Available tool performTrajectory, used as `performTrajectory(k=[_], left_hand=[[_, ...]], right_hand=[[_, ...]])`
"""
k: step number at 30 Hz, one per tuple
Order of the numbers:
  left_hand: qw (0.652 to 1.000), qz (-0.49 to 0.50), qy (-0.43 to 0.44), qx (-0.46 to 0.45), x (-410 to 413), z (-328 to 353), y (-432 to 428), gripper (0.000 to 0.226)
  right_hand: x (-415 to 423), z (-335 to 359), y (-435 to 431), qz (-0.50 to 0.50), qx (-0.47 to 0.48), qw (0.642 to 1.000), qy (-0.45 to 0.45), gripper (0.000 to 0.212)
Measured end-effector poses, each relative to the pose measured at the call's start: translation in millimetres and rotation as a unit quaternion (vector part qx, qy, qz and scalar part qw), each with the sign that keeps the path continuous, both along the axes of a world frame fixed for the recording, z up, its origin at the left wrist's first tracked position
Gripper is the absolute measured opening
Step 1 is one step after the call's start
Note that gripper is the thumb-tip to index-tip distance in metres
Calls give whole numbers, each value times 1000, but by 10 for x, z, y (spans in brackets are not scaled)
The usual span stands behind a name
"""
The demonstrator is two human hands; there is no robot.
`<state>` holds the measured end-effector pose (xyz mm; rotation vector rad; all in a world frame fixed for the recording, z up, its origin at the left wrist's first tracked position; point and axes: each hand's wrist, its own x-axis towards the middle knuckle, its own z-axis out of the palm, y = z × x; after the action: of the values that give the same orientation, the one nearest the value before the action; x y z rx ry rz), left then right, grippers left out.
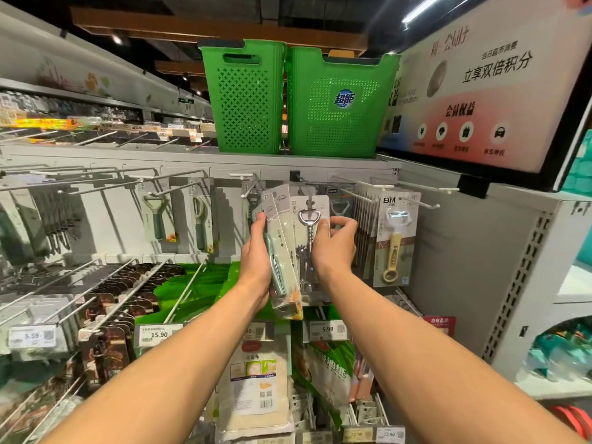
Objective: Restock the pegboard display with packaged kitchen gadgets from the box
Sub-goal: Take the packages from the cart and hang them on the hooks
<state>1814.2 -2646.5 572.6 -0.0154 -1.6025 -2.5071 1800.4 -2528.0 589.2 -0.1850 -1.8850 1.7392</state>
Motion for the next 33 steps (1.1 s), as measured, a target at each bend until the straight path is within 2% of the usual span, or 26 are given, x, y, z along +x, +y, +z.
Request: performTrajectory(k=[4,6,8,11,13,18,23,26,30,32,33], left_hand=[[1000,15,10,-6,-260,-46,-9,64],[1000,22,7,-10,-404,-44,-3,65],[1000,23,4,-17,-587,-55,8,74],[1000,5,1,-22,-822,-97,-9,86],[1000,1,0,-28,-1004,-130,-23,87],[999,12,-1,-38,-1300,-138,-39,81],[998,21,15,-59,-1454,-160,-53,76],[997,31,16,-72,-1501,-212,-68,92],[997,35,7,-74,-1456,-273,-101,96],[997,37,-1,-71,-1343,-251,-114,95],[997,38,-1,-71,-1269,-237,-121,91]], right_hand=[[-200,-44,-14,-2,20,1000,20,9],[-318,-52,-16,10,39,999,36,18],[-474,-78,-43,20,51,998,42,24],[-659,-114,-92,18,63,997,41,19],[-819,-142,-107,16,78,996,39,19],[-1139,-223,-106,17,112,993,44,38],[-1378,-237,-108,-21,144,988,51,33],[-1372,-215,-103,-44,134,989,45,22],[-1168,-241,-81,-71,137,987,36,14],[-1010,-230,-74,-32,117,992,40,11],[-913,-221,-86,2,106,994,40,21]])
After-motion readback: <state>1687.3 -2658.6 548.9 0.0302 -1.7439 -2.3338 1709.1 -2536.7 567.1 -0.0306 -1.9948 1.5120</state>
